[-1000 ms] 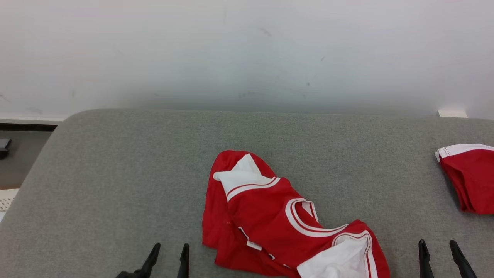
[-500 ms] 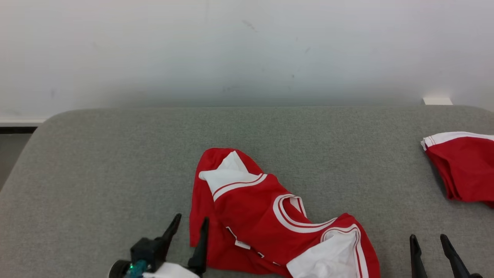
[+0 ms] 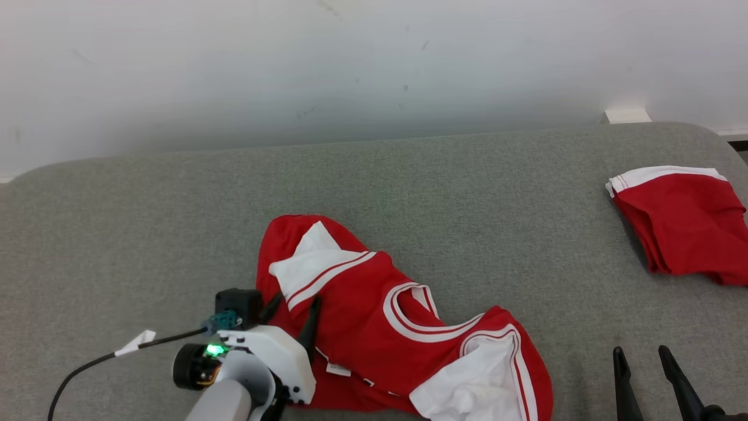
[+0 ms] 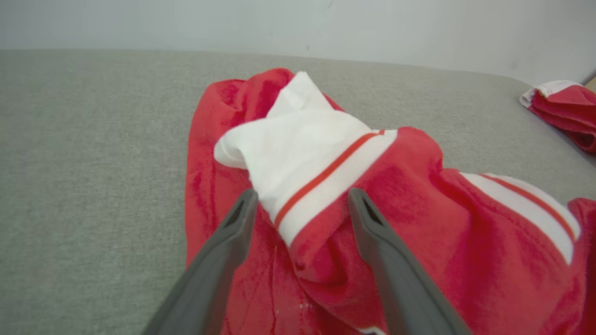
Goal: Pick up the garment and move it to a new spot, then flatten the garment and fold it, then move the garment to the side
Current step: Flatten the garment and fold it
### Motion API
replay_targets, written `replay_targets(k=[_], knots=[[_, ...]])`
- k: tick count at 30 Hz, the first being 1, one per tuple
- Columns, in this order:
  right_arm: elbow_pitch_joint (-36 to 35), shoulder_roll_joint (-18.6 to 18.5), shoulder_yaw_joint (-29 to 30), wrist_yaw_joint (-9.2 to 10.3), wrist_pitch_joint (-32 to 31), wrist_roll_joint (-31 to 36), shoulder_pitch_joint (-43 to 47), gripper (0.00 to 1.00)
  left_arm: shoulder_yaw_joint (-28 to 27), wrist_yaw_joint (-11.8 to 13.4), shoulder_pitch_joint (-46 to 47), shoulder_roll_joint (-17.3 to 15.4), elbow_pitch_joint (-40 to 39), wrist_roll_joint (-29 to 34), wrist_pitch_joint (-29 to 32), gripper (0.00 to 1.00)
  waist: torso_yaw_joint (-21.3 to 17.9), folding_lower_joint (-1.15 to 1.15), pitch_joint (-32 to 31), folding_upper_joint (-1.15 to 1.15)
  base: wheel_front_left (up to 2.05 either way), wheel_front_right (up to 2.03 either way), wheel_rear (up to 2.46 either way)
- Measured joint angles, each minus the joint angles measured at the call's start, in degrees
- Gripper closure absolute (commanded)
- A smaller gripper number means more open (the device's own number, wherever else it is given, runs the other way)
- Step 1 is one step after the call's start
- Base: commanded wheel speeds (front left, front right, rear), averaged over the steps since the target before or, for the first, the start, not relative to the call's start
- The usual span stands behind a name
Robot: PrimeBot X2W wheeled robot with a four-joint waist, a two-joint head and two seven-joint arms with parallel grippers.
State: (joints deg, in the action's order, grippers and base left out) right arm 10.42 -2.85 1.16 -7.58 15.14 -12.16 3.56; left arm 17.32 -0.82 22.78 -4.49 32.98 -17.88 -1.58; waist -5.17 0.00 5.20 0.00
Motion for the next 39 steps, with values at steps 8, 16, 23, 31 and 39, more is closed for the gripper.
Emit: replay_targets(k=[8, 16, 23, 31, 39], knots=[[0.05, -0.01, 0.05, 0.0, 0.0, 0.0, -0.47, 0.0, 1.32, -1.75, 0.61, 0.47, 2.31, -1.88, 2.31, 1.0, -0.74, 0.0, 1.14, 0.0, 0.0, 0.0, 0.0], [0.21, -0.01, -0.4, 0.0, 0.0, 0.0, -0.93, 0.0, 3.16, -2.25, 3.96, 0.68, -1.4, -1.63, 1.65, 1.0, -0.97, 0.0, 1.57, 0.0, 0.0, 0.0, 0.0], [0.44, 0.01, -2.9, 0.0, -0.01, -0.62, -2.82, 0.0, 4.12, -2.09, 12.03, 0.54, -3.79, -0.71, 5.17, 1.0, -3.67, 0.0, 2.22, 0.0, 0.0, 0.0, 0.0], [1.37, -0.02, -4.93, 0.0, -0.01, -2.11, -3.76, 0.0, 2.75, 0.55, 24.29, -1.14, 4.7, 2.1, 2.4, 1.0, -10.5, 0.0, 3.79, 0.0, 0.0, 0.0, 0.0], [2.09, 0.0, -5.24, 0.0, 0.0, -2.82, -3.52, 0.0, 3.46, -0.16, 30.87, -1.61, 18.38, 3.65, -6.27, 0.0, -14.87, 0.0, 5.7, 0.0, 0.0, 0.0, 0.0]])
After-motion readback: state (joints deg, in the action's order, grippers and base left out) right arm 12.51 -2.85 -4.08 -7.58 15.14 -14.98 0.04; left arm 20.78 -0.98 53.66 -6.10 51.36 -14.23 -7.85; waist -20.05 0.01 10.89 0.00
